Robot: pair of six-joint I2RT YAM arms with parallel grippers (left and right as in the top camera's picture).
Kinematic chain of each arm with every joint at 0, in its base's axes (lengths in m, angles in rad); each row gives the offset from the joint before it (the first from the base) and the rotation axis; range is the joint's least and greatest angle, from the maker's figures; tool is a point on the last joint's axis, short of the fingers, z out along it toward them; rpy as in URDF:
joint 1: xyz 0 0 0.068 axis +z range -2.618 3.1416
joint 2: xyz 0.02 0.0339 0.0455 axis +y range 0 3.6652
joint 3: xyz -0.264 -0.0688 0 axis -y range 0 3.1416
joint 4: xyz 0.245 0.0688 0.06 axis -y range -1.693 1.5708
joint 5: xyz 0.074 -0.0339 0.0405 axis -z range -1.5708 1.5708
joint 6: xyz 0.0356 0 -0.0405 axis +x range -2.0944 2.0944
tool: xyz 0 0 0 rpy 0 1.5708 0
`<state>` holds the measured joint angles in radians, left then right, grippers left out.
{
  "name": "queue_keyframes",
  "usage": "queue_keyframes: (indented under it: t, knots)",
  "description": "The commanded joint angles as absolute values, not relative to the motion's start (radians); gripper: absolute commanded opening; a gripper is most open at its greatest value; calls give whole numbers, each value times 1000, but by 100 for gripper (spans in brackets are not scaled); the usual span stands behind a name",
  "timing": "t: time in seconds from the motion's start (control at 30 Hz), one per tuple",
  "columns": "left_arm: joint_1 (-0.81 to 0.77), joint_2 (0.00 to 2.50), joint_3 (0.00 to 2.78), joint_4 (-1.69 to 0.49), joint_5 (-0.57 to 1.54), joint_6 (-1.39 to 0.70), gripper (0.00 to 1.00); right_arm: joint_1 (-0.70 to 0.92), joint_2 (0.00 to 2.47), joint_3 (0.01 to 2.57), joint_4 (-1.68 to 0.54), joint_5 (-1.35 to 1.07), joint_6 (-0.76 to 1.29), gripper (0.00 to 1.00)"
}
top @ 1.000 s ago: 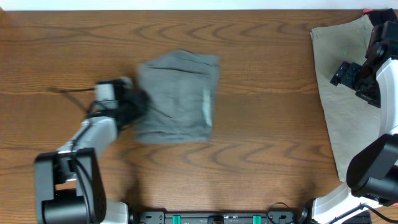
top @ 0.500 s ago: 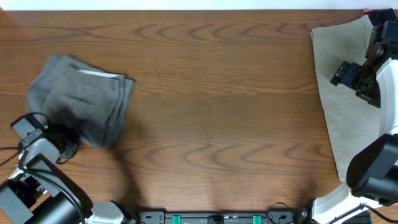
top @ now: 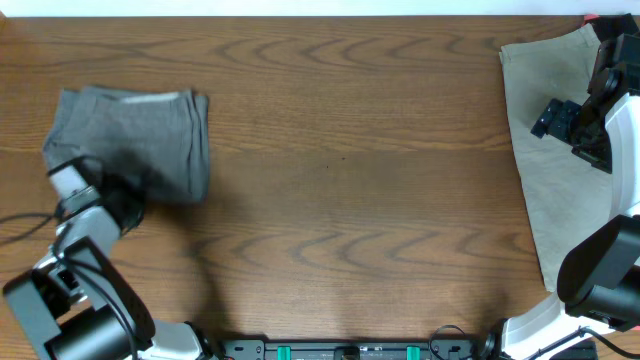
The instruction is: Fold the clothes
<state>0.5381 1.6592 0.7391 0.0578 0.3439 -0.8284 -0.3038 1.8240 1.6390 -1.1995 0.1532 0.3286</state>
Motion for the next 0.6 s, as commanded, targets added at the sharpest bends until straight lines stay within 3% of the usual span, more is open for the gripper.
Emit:
queue_keyframes:
  t: [0.0,0.1,0.23,0.4,0.57]
  knots:
    - [452,1721,741,204,318,-859,6,-307,1824,1645,-1200,160,336,99]
    - [408,1813,763,341,309,-859,6,-307,1824,1645,-1200,160,336,99]
    - [376,2008,888,362,360,-816,6,-307,1824,1645,-1200,160,336,99]
    - [374,2189,1082,329,569,-708,6,-307,1824,1645,-1200,160,336,99]
    - [377,2215,1187,181,591,-564,6,-307,1824,1645,-1200,160,336,99]
